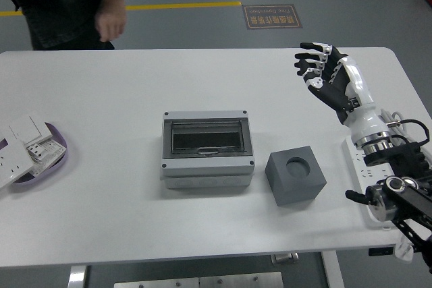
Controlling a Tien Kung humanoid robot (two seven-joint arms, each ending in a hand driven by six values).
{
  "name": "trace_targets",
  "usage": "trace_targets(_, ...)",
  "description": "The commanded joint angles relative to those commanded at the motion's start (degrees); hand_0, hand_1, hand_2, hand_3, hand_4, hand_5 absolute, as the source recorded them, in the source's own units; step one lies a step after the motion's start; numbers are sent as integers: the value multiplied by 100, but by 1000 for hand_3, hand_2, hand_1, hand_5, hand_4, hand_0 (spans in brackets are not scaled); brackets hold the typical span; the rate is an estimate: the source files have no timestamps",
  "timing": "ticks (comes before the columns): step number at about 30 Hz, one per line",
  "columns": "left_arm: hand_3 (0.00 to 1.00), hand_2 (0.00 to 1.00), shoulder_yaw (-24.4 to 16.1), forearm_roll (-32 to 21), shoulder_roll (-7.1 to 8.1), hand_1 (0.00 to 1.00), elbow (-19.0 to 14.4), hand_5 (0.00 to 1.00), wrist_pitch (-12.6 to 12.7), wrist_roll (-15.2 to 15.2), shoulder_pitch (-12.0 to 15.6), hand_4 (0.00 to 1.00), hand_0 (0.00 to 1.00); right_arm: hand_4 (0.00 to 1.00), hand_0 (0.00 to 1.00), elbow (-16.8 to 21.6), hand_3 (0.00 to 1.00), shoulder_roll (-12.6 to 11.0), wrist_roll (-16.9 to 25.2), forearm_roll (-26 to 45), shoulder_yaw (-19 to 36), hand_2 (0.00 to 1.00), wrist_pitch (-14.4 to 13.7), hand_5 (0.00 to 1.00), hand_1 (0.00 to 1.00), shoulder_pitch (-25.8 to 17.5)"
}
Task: Pick up the cylinder from the cube,place it in the box,flap close box
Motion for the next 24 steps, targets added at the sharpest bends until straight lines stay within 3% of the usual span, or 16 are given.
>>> trace_targets(11, 633, 616, 124, -129, 99, 622, 38, 213, -7, -13, 68, 701, 597, 593, 543, -350, 671, 293, 54, 91, 1482, 615, 23, 203, 569, -265)
trace_targets(24, 634, 616, 55, 30, 194, 622, -16, 214, -11, -24, -4, 701, 597, 597, 550, -455, 666, 427, 182, 318, 2044, 617, 47, 200, 576, -678)
